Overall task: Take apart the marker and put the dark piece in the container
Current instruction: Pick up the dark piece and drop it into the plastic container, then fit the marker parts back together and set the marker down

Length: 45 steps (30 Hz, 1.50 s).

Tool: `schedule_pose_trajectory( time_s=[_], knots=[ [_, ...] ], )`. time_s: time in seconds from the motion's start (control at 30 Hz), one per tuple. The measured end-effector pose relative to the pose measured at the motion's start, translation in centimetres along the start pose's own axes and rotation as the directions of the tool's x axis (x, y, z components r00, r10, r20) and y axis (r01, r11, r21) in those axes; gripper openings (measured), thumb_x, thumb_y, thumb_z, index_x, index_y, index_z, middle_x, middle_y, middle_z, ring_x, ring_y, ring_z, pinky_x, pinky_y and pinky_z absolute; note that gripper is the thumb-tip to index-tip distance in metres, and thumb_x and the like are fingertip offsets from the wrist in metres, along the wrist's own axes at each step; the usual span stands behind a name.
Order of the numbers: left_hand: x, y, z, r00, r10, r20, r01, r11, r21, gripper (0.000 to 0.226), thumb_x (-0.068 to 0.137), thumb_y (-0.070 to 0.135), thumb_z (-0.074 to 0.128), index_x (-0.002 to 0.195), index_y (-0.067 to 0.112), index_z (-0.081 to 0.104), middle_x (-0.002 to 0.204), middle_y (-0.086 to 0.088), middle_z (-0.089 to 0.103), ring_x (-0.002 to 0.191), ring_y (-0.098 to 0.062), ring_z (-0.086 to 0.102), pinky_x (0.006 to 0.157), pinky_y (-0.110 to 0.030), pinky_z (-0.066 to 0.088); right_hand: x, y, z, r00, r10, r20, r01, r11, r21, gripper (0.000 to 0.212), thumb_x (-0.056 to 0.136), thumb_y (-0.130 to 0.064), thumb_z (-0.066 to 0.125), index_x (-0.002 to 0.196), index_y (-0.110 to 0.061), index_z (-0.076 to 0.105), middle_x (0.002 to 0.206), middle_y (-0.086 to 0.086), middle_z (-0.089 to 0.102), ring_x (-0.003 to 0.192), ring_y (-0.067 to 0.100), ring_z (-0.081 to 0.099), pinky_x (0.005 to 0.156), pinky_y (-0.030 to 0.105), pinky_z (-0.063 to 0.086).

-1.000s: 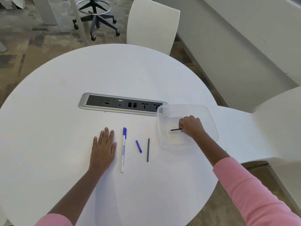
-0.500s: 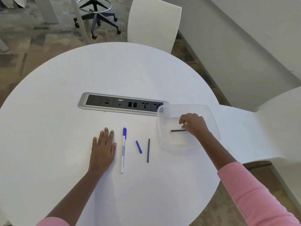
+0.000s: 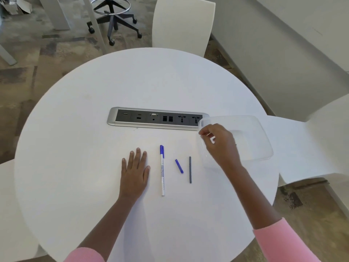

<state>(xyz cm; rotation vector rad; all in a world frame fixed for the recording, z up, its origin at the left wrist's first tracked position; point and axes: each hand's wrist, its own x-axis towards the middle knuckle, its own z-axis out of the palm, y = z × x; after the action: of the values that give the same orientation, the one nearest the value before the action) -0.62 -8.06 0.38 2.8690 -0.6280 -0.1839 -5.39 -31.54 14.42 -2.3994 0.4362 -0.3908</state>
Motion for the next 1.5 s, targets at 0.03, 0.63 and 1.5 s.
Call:
schedule_pose_trajectory(
  time_s=[0.03, 0.63, 1.5],
  knots=[
    [-0.2, -0.2, -0.1, 1.0, -0.004, 0.001, 0.004, 1.0, -0.001, 0.062, 0.1, 0.037, 0.005, 0.131, 0.005, 0.048, 0.137, -0.019, 0.049, 0.123, -0.036, 0.048, 0.102, -0.047, 0.022, -0.5, -0.2, 1.0, 1.0, 0.013, 0.018, -0.013, 1.0, 0.013, 0.014, 0.08, 0.003, 0.055, 0.082, -0.007, 0.064, 0.086, 0.009, 0.065, 0.07, 0.015, 0.055, 0.066, 0.023, 0.039],
    [-2.2, -4.2, -1.0, 0.997, 0.069, 0.027, -0.069, 0.998, -0.012, 0.061, 0.099, 0.039, 0.006, 0.132, 0.007, 0.047, 0.138, -0.017, 0.049, 0.124, -0.037, 0.048, 0.104, -0.046, 0.02, -7.8, -2.7, 13.1, 0.876, 0.432, 0.213, -0.421, 0.902, -0.096, 0.033, 0.082, -0.031, 0.061, 0.101, -0.005, 0.053, 0.104, 0.012, 0.059, 0.099, 0.026, 0.054, 0.076, 0.032, 0.043],
    [-2.6, 1.0, -5.3, 0.769, -0.157, 0.619, 0.493, -0.471, -0.732, 0.023, 0.097, 0.016, 0.045, 0.085, 0.008, 0.061, 0.075, -0.004, 0.058, 0.052, -0.004, 0.062, 0.052, -0.015, 0.053, -8.7, -3.8, 11.8, 0.83, 0.455, 0.323, -0.555, 0.737, 0.386, 0.009, 0.083, -0.01, 0.059, 0.086, -0.01, 0.068, 0.081, 0.0, 0.065, 0.059, -0.004, 0.057, 0.061, 0.01, 0.045]
  ],
)
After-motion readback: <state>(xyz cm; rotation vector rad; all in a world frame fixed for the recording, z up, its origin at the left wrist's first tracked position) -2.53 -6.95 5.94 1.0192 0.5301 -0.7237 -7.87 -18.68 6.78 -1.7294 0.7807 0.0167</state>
